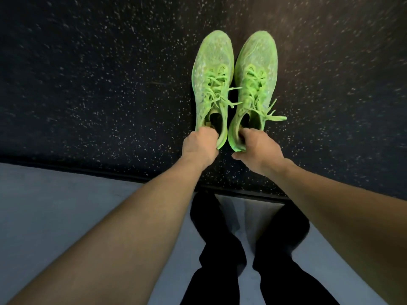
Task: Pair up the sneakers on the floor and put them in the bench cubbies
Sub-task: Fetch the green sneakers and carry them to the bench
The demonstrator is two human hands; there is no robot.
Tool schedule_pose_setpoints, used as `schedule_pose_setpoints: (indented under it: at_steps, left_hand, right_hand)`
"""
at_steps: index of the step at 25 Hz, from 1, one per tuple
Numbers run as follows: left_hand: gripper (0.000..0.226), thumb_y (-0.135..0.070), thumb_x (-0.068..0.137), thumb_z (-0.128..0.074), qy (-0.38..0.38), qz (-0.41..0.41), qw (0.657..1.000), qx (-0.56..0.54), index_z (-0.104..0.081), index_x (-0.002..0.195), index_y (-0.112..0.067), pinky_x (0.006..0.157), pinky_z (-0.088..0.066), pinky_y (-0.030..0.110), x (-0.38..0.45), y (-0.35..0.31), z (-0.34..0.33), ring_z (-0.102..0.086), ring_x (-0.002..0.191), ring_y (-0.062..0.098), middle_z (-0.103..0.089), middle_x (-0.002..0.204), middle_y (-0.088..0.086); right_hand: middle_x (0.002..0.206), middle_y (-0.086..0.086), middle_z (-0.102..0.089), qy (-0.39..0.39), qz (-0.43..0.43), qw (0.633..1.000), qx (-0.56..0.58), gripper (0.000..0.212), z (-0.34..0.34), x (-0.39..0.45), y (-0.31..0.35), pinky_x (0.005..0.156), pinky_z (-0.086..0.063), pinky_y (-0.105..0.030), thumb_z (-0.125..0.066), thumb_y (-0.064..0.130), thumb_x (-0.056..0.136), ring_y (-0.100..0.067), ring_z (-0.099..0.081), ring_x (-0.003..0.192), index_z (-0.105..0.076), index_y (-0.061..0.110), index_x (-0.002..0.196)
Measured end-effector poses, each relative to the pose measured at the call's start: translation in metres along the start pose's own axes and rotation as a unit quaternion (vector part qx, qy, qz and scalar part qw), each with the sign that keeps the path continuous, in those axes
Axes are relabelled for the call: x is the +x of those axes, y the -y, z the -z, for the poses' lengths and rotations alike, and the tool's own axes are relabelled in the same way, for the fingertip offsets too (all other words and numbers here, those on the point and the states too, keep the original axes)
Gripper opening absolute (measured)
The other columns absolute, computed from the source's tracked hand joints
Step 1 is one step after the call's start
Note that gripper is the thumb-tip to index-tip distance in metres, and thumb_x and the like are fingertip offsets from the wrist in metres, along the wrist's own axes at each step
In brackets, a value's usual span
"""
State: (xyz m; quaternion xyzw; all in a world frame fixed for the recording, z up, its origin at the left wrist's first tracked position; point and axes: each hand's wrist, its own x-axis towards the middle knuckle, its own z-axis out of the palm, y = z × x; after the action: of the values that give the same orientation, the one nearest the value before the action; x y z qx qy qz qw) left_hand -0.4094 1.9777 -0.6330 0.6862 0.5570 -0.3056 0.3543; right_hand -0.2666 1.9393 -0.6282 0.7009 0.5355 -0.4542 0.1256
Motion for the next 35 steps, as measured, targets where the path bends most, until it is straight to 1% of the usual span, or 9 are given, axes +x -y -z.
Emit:
schedule_pose_setpoints:
  at_steps: [3, 6, 10, 13, 17, 21, 25, 29, 35]
  left_hand:
    - [0.013, -0.020, 0.095, -0.059, -0.051, -0.008, 0.999, 0.010, -0.065, 0.101, -0.011, 0.076, -0.050, 0.038, -0.009, 0.000, -0.005, -0.062, 0.095, 0.032, -0.064, 0.099, 0.012]
    - [0.015, -0.023, 0.096, -0.060, -0.052, -0.017, 0.998, 0.005, -0.065, 0.102, -0.010, 0.080, -0.051, 0.040, -0.031, -0.003, 0.010, -0.062, 0.097, 0.033, -0.064, 0.100, 0.014]
    - [0.017, -0.024, 0.095, -0.061, -0.046, -0.022, 0.999, -0.004, -0.065, 0.100, -0.009, 0.074, -0.048, 0.038, -0.083, -0.019, 0.055, -0.063, 0.096, 0.034, -0.064, 0.099, 0.014]
    - [0.017, -0.025, 0.094, -0.062, -0.055, -0.028, 0.998, 0.000, -0.066, 0.102, -0.010, 0.075, -0.050, 0.037, -0.144, -0.039, 0.104, -0.064, 0.095, 0.034, -0.065, 0.098, 0.013]
    - [0.019, -0.026, 0.094, -0.063, -0.084, -0.038, 0.996, 0.004, -0.067, 0.105, -0.011, 0.077, -0.052, 0.038, -0.246, -0.071, 0.179, -0.065, 0.096, 0.033, -0.066, 0.101, 0.013]
    - [0.021, -0.029, 0.095, -0.062, -0.113, -0.041, 0.993, -0.001, -0.066, 0.106, -0.012, 0.078, -0.051, 0.038, -0.351, -0.102, 0.247, -0.064, 0.099, 0.033, -0.065, 0.105, 0.012]
    - [0.022, -0.028, 0.094, -0.063, -0.165, -0.061, 0.984, 0.012, -0.067, 0.109, -0.013, 0.080, -0.051, 0.040, -0.457, -0.132, 0.311, -0.064, 0.100, 0.034, -0.064, 0.106, 0.013]
    - [0.021, -0.028, 0.094, -0.063, -0.218, -0.076, 0.973, 0.030, -0.066, 0.109, -0.013, 0.080, -0.051, 0.040, -0.533, -0.155, 0.355, -0.064, 0.100, 0.033, -0.065, 0.105, 0.012]
    - [0.017, -0.022, 0.097, -0.056, -0.274, -0.103, 0.953, 0.076, -0.065, 0.109, -0.013, 0.080, -0.051, 0.039, -0.594, -0.197, 0.372, -0.064, 0.102, 0.032, -0.064, 0.108, 0.011]
  right_hand:
    - [0.090, -0.010, -0.062, -0.044, -0.002, 0.998, -0.036, 0.007, -0.004, 0.001, 0.007, 0.062, -0.040, -0.032, -0.060, 0.016, 0.089, -0.030, -0.053, 0.073, -0.060, 0.010, 0.093]
    - [0.079, -0.009, -0.055, -0.089, 0.001, 0.995, -0.033, 0.009, 0.013, -0.020, 0.017, 0.059, -0.039, -0.032, -0.053, 0.003, 0.088, -0.031, -0.052, 0.067, -0.061, 0.007, 0.090]
    - [0.085, -0.010, -0.062, -0.073, 0.003, 0.997, -0.026, 0.013, 0.054, -0.074, 0.031, 0.061, -0.042, -0.032, -0.055, 0.003, 0.087, -0.035, -0.062, 0.078, -0.063, 0.008, 0.094]
    - [0.082, -0.009, -0.057, -0.082, 0.008, 0.996, -0.015, 0.010, 0.097, -0.140, 0.048, 0.061, -0.043, -0.033, -0.056, 0.004, 0.086, -0.036, -0.063, 0.079, -0.063, 0.008, 0.092]
    - [0.089, -0.012, -0.060, -0.124, 0.031, 0.992, -0.012, 0.007, 0.172, -0.242, 0.075, 0.060, -0.040, -0.034, -0.056, 0.006, 0.087, -0.037, -0.061, 0.082, -0.061, 0.007, 0.090]
    - [0.094, -0.009, -0.063, -0.180, 0.063, 0.982, -0.003, 0.008, 0.241, -0.351, 0.100, 0.060, -0.036, -0.032, -0.054, 0.010, 0.090, -0.031, -0.056, 0.093, -0.061, 0.006, 0.091]
    - [0.099, -0.007, -0.065, -0.238, 0.076, 0.968, 0.003, 0.011, 0.301, -0.459, 0.121, 0.064, -0.044, -0.036, -0.055, 0.017, 0.092, -0.029, -0.054, 0.103, -0.061, 0.007, 0.094]
    - [0.099, -0.009, -0.066, -0.294, 0.092, 0.951, 0.005, 0.011, 0.346, -0.532, 0.130, 0.063, -0.044, -0.036, -0.057, 0.016, 0.090, -0.030, -0.055, 0.102, -0.062, 0.006, 0.094]
    - [0.099, -0.007, -0.066, -0.361, 0.086, 0.928, -0.017, 0.008, 0.380, -0.597, 0.114, 0.061, -0.039, -0.033, -0.057, 0.015, 0.090, -0.027, -0.055, 0.100, -0.061, 0.009, 0.094]
